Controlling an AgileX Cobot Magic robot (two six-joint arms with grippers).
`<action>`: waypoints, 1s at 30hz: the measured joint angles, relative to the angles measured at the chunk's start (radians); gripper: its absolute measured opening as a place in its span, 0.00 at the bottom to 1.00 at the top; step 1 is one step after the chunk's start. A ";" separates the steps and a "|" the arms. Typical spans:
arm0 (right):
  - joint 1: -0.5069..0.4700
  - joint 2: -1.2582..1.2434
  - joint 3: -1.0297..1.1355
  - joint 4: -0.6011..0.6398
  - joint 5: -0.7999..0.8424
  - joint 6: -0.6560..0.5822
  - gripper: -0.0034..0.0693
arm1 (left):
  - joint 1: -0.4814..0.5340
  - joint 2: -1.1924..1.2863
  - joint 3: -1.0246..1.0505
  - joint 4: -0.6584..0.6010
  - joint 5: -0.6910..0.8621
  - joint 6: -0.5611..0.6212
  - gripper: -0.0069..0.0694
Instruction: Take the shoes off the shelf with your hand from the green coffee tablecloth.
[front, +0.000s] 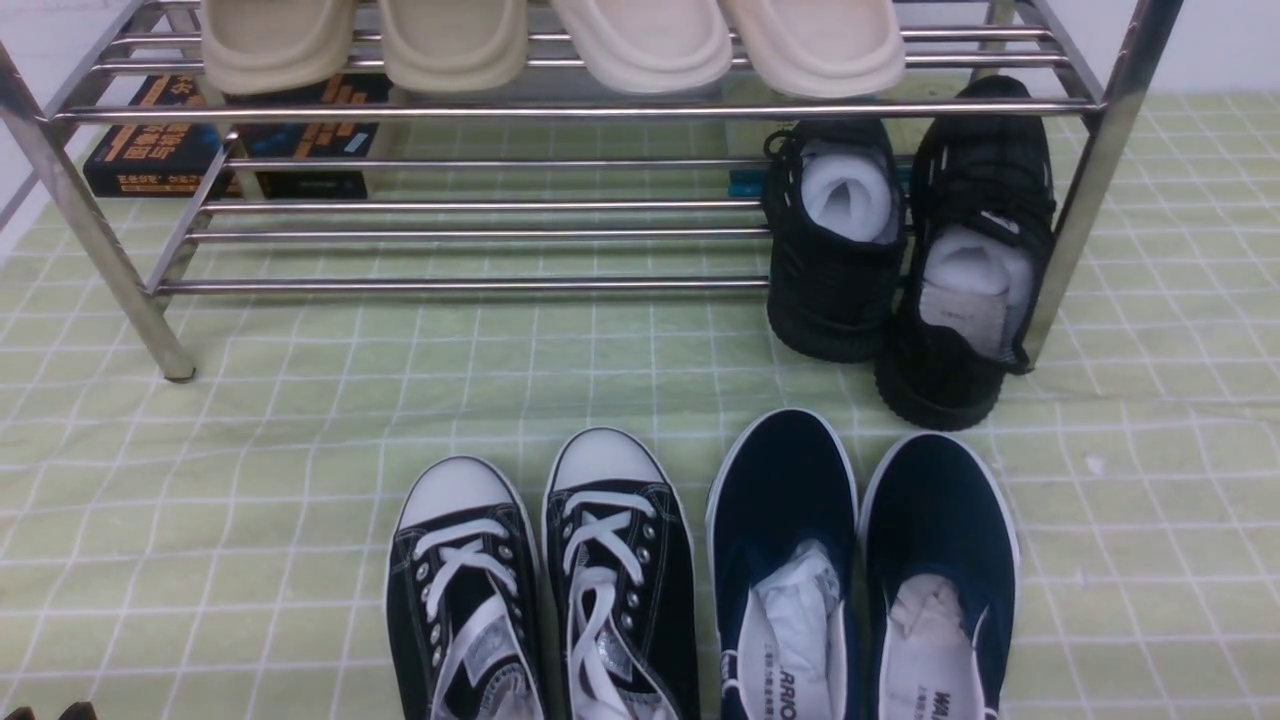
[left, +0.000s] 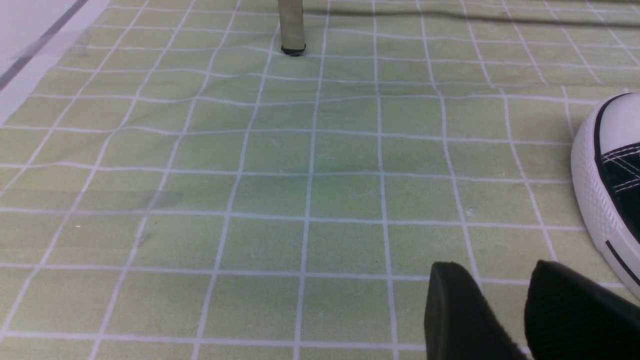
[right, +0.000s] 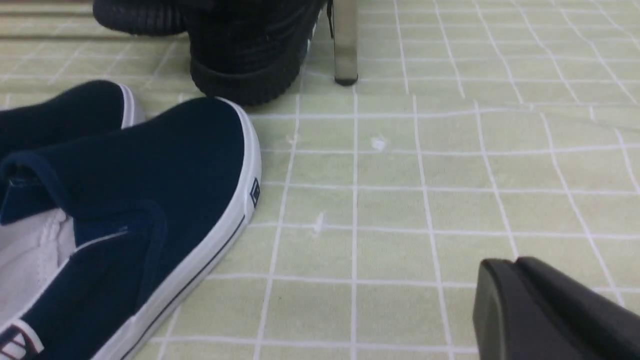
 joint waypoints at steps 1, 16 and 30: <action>0.000 0.000 -0.001 0.000 0.003 0.000 0.10 | 0.000 0.000 0.000 0.000 0.000 0.000 0.40; 0.000 0.000 -0.002 0.000 0.006 0.000 0.13 | 0.000 0.000 0.000 0.003 -0.001 0.000 0.40; 0.000 0.000 -0.002 0.000 0.008 0.000 0.16 | 0.000 0.000 0.000 0.004 -0.001 0.000 0.40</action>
